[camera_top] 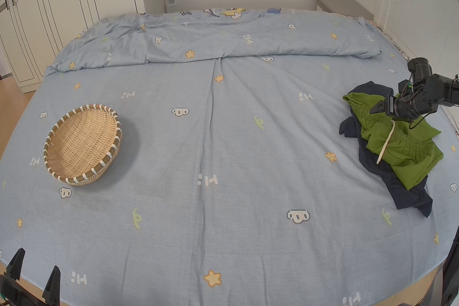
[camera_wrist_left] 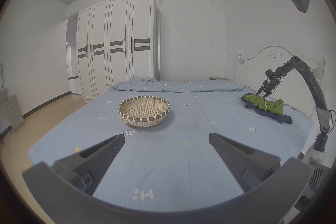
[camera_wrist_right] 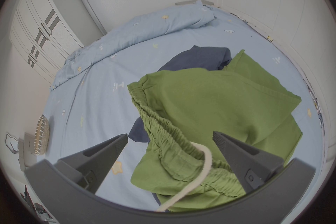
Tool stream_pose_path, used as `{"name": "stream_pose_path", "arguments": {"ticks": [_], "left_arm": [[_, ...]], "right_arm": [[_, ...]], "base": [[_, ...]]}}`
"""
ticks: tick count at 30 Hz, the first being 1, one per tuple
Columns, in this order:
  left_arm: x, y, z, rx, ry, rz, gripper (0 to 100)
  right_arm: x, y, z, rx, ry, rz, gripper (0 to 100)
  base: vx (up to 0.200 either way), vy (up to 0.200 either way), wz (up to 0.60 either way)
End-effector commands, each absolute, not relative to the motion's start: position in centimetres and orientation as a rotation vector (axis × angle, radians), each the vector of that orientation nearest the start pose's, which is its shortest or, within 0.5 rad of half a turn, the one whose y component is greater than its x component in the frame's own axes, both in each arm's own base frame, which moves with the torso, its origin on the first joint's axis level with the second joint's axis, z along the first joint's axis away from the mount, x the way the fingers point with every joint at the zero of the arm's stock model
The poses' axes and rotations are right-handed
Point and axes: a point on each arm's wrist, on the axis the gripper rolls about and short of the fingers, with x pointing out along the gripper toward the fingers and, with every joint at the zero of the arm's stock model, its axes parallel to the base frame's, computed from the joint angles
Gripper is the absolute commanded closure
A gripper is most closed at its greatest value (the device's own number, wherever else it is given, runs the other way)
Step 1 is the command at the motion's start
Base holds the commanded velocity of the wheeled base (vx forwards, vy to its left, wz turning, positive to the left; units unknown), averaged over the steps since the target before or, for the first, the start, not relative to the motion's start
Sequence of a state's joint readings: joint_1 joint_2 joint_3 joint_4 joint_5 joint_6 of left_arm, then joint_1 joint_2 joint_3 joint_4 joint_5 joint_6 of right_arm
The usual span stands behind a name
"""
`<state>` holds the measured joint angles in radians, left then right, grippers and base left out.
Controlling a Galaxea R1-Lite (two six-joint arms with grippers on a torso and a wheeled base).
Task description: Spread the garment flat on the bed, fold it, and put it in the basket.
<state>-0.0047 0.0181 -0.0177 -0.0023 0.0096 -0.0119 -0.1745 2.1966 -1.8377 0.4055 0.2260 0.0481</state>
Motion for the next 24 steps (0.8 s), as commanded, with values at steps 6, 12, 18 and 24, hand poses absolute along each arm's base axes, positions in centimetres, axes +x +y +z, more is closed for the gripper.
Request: {"name": "stream_pose_path", "arguments": {"ticks": [6, 12, 18, 24], "left_arm": [[-2.28, 0.03, 7.58, -0.012, -0.003, 0.006, 0], [-2.28, 0.03, 7.58, -0.014, -0.003, 0.006, 0], [-2.28, 0.03, 7.58, -0.014, -0.003, 0.006, 0], [-2.28, 0.03, 7.58, -0.014, -0.003, 0.006, 0]], "right_arm": [[44.04, -6.1, 16.02, 0.195, 0.816, 0.051, 0], [43.87, -6.01, 16.01, 0.198, 0.839, 0.052, 0], [43.84, -6.21, 16.01, 0.2, 0.839, 0.046, 100], [43.73, -6.19, 16.27, 0.2, 0.834, 0.046, 100]], "base": [[0.0, 0.0, 0.0], [0.0, 0.0, 0.0], [0.0, 0.0, 0.0], [0.0, 0.0, 0.0]]}}
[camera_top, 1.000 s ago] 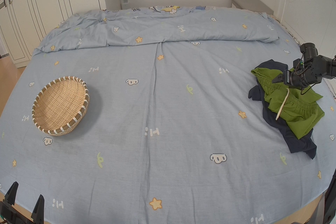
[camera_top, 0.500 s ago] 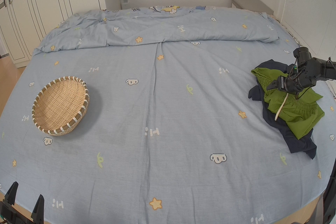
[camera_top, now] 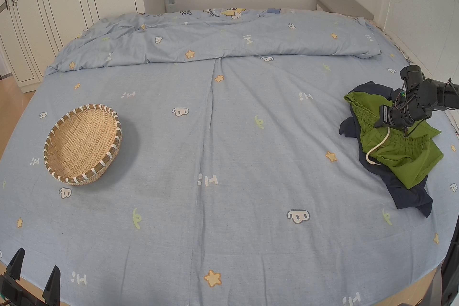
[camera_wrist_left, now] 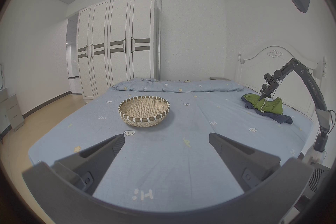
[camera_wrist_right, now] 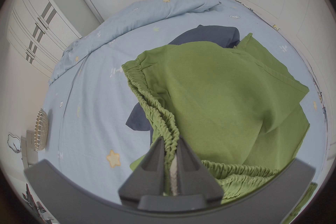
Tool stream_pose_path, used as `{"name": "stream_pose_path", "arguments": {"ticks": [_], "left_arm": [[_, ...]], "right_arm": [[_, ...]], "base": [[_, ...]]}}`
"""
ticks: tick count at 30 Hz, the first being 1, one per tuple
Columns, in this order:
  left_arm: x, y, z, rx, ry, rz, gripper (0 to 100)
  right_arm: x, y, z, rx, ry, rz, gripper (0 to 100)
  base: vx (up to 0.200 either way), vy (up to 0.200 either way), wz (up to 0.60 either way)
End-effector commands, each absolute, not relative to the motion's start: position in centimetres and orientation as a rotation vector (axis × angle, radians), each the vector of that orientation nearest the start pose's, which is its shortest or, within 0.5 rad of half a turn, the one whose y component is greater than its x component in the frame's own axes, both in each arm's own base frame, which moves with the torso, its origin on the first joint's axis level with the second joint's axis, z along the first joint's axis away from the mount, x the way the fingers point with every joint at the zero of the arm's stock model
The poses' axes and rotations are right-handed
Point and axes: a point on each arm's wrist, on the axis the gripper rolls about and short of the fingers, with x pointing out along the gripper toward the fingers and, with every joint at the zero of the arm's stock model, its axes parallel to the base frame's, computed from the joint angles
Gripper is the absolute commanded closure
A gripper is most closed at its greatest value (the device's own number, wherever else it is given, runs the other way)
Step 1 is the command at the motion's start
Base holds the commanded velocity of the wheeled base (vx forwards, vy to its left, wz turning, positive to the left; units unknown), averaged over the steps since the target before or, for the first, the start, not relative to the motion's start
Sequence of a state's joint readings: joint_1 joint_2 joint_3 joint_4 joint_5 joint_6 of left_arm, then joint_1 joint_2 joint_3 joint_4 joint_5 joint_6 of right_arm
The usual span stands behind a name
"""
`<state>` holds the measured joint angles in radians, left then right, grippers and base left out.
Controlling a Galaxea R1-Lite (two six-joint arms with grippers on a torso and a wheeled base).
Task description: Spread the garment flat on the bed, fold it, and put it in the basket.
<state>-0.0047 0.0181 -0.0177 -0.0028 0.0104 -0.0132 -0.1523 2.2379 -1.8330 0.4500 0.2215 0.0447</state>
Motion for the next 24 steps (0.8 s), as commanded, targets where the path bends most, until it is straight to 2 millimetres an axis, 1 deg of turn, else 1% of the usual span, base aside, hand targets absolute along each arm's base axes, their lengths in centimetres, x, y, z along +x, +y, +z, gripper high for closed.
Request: {"name": "stream_pose_path", "arguments": {"ticks": [1, 4, 6, 8, 10, 11, 12, 14, 17, 18, 21, 22, 24], "left_arm": [[-2.3, 0.0, 7.6, -0.014, -0.003, 0.006, 0], [-2.3, 0.0, 7.6, -0.014, -0.003, 0.006, 0], [-2.3, 0.0, 7.6, -0.015, -0.003, 0.008, 0], [-2.3, 0.0, 7.6, -0.015, -0.003, 0.008, 0], [-2.3, 0.0, 7.6, -0.014, -0.003, 0.008, 0], [-2.3, 0.0, 7.6, -0.014, -0.003, 0.008, 0], [-2.3, 0.0, 7.6, -0.014, -0.003, 0.008, 0], [-2.3, 0.0, 7.6, -0.014, -0.003, 0.008, 0], [-2.3, 0.0, 7.6, -0.014, -0.003, 0.006, 0], [-2.3, 0.0, 7.6, -0.014, -0.003, 0.006, 0], [-2.3, 0.0, 7.6, -0.014, -0.003, 0.006, 0], [-2.3, 0.0, 7.6, -0.014, -0.003, 0.006, 0], [-2.3, 0.0, 7.6, -0.014, -0.003, 0.006, 0]], "right_arm": [[43.7, -6.1, 16.2, 0.2, 0.837, 0.047, 100], [43.6, -5.8, 16.2, 0.202, 0.844, 0.051, 100], [43.2, -5.1, 17.1, 0.199, 0.841, 0.065, 100], [42.5, -4.0, 18.3, 0.193, 0.84, 0.087, 100], [42.2, -3.4, 18.9, 0.188, 0.836, 0.098, 100], [41.8, -2.3, 19.7, 0.185, 0.829, 0.116, 100], [41.8, -2.3, 19.7, 0.185, 0.829, 0.116, 100], [40.9, -0.6, 21.5, 0.198, 0.796, 0.143, 100], [40.3, 1.0, 22.5, 0.198, 0.779, 0.17, 100], [40.2, 1.1, 22.6, 0.198, 0.778, 0.173, 100], [39.5, 2.6, 23.7, 0.219, 0.758, 0.179, 100], [39.4, 2.6, 23.8, 0.221, 0.758, 0.179, 100], [38.7, 3.7, 24.3, 0.233, 0.756, 0.192, 100]], "base": [[0.0, 0.0, 0.0], [0.0, 0.0, 0.0], [0.0, 0.0, 0.0], [0.0, 0.0, 0.0], [0.0, 0.0, 0.0], [0.0, 0.0, 0.0], [0.0, 0.0, 0.0], [0.0, 0.0, 0.0], [0.0, 0.0, 0.0], [0.0, 0.0, 0.0], [0.0, 0.0, 0.0], [0.0, 0.0, 0.0], [0.0, 0.0, 0.0]]}}
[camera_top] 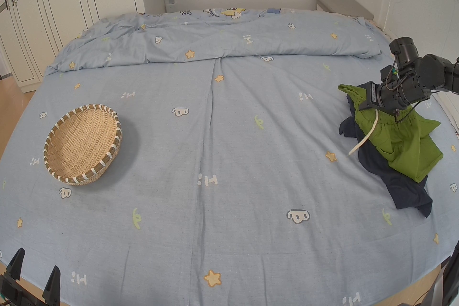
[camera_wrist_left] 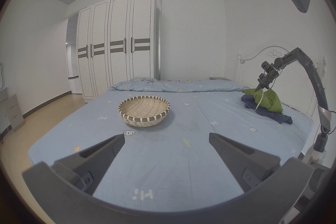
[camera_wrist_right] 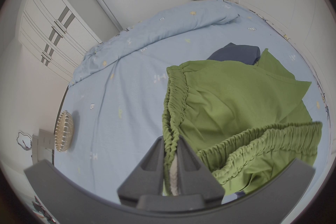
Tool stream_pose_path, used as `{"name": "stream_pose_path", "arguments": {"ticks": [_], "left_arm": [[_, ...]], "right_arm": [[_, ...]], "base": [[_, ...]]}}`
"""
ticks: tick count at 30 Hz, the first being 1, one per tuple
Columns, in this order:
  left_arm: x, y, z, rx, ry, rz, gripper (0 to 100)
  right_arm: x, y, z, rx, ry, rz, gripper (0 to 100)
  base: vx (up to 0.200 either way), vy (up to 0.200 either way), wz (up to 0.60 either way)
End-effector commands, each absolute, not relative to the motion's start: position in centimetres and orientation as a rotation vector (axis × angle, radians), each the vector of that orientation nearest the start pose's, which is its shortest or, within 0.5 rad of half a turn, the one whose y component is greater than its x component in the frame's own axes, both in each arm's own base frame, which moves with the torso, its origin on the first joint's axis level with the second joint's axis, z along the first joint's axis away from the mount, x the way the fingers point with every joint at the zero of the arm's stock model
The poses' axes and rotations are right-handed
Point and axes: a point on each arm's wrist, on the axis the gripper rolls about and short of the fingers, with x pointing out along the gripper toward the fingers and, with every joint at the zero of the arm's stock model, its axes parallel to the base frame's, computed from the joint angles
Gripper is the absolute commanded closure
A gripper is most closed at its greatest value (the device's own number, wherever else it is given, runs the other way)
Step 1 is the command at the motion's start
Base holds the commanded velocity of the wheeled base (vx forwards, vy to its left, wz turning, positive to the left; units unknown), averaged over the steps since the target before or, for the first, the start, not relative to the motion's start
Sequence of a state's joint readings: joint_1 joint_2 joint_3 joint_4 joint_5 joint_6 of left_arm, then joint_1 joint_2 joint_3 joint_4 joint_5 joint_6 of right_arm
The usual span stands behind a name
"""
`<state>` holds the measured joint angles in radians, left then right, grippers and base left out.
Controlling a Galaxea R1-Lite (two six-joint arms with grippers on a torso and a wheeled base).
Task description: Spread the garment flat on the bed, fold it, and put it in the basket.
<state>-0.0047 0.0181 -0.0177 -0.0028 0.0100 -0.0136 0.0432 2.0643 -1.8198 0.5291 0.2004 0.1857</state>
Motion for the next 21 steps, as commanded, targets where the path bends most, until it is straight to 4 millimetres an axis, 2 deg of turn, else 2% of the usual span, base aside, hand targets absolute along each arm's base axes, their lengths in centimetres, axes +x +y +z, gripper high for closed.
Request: {"name": "stream_pose_path", "arguments": {"ticks": [1, 2, 8, 9, 11, 21], "left_arm": [[-2.3, 0.0, 7.6, -0.014, -0.003, 0.006, 0], [-2.3, 0.0, 7.6, -0.014, -0.003, 0.006, 0], [-2.3, 0.0, 7.6, -0.014, -0.003, 0.006, 0], [-2.3, 0.0, 7.6, -0.014, -0.003, 0.006, 0], [-2.3, 0.0, 7.6, -0.014, -0.003, 0.006, 0], [-2.3, 0.0, 7.6, -0.014, -0.003, 0.006, 0]], "right_arm": [[38.3, 4.3, 24.5, 0.228, 0.76, 0.206, 100], [38.2, 4.3, 24.5, 0.228, 0.76, 0.207, 100], [36.9, 7.8, 25.5, 0.22, 0.75, 0.288, 100], [36.9, 7.8, 25.5, 0.22, 0.75, 0.288, 100], [36.4, 9.9, 25.7, 0.228, 0.753, 0.305, 100], [34.9, 15.2, 26.3, 0.187, 0.732, 0.36, 100]], "base": [[0.0, 0.0, 0.0], [0.0, 0.0, 0.0], [0.0, 0.0, 0.0], [0.0, 0.0, 0.0], [0.0, 0.0, 0.0], [0.0, 0.0, 0.0]]}}
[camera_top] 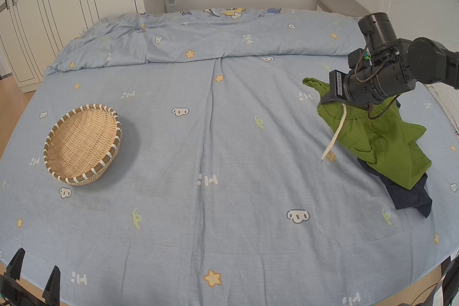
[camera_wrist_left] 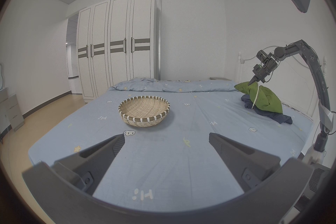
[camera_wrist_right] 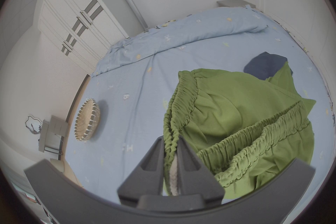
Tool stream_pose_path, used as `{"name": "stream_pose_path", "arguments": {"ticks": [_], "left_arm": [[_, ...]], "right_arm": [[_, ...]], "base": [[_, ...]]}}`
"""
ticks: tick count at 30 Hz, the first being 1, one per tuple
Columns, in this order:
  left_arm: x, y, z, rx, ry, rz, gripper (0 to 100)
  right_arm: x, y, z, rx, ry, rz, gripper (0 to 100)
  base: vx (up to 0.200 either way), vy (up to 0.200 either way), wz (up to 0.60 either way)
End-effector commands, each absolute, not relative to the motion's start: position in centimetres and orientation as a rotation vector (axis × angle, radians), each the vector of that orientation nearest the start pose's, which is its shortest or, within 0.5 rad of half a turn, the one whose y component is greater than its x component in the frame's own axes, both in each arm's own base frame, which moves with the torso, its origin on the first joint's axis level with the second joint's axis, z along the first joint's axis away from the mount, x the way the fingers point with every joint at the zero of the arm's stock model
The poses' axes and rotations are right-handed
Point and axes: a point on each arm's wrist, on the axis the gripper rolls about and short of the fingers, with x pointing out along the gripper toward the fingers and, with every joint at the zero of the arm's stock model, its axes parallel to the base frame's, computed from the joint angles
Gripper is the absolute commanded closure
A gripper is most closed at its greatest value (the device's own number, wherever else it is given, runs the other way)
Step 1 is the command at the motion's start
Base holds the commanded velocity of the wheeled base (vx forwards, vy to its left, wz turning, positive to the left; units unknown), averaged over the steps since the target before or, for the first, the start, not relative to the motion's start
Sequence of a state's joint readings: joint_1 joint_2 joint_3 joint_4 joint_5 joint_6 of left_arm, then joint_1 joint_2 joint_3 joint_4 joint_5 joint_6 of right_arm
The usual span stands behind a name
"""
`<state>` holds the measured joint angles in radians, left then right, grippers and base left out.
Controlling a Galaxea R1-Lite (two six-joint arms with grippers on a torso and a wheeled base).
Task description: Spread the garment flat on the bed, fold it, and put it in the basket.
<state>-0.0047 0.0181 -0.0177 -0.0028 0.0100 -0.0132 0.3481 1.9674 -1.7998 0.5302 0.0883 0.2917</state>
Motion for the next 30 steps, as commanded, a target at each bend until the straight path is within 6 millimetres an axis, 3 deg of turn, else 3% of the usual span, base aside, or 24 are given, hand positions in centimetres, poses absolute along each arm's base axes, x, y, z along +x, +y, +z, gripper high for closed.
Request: {"name": "stream_pose_path", "arguments": {"ticks": [1, 10, 12, 14, 15, 17, 18, 20, 23, 25, 26, 30], "left_arm": [[-2.3, 0.0, 7.6, -0.014, -0.003, 0.006, 0], [-2.3, 0.0, 7.6, -0.014, -0.003, 0.005, 0], [-2.3, 0.0, 7.6, -0.014, -0.002, 0.006, 0], [-2.3, 0.0, 7.6, -0.014, -0.002, 0.006, 0], [-2.3, 0.0, 7.6, -0.015, -0.002, 0.006, 0], [-2.3, 0.0, 7.6, -0.015, -0.003, 0.006, 0], [-2.3, 0.0, 7.6, -0.015, -0.003, 0.006, 0], [-2.3, 0.0, 7.6, -0.015, -0.003, 0.006, 0], [-2.3, 0.0, 7.6, -0.015, -0.002, 0.006, 0], [-2.3, 0.0, 7.6, -0.015, -0.003, 0.006, 0], [-2.3, 0.0, 7.6, -0.015, -0.003, 0.006, 0], [-2.3, 0.0, 7.6, -0.017, -0.002, 0.006, 0]], "right_arm": [[34.8, 15.5, 26.5, 0.191, 0.728, 0.367, 100], [32.9, 20.8, 28.0, 0.214, 0.742, 0.484, 100], [32.4, 22.7, 27.2, 0.214, 0.773, 0.511, 100], [32.3, 22.9, 27.1, 0.214, 0.776, 0.515, 100], [31.8, 24.7, 26.1, 0.204, 0.811, 0.543, 100], [31.6, 25.2, 25.9, 0.2, 0.819, 0.549, 100], [31.3, 26.6, 24.9, 0.181, 0.843, 0.555, 100], [31.3, 26.6, 24.9, 0.181, 0.843, 0.555, 100], [30.8, 29.2, 22.6, 0.15, 0.889, 0.556, 100], [30.8, 29.3, 22.5, 0.153, 0.892, 0.556, 100], [30.6, 30.6, 20.8, 0.158, 0.94, 0.545, 100], [30.4, 31.8, 19.1, 0.16, 0.989, 0.526, 100]], "base": [[0.0, 0.0, 0.0], [0.0, 0.0, 0.0], [0.0, 0.0, 0.0], [0.0, 0.0, 0.0], [0.0, 0.0, 0.0], [0.0, 0.0, 0.0], [0.0, 0.0, 0.0], [0.0, 0.0, 0.0], [0.0, 0.0, 0.0], [0.0, 0.0, 0.0], [0.0, 0.0, 0.0], [0.0, 0.0, 0.0]]}}
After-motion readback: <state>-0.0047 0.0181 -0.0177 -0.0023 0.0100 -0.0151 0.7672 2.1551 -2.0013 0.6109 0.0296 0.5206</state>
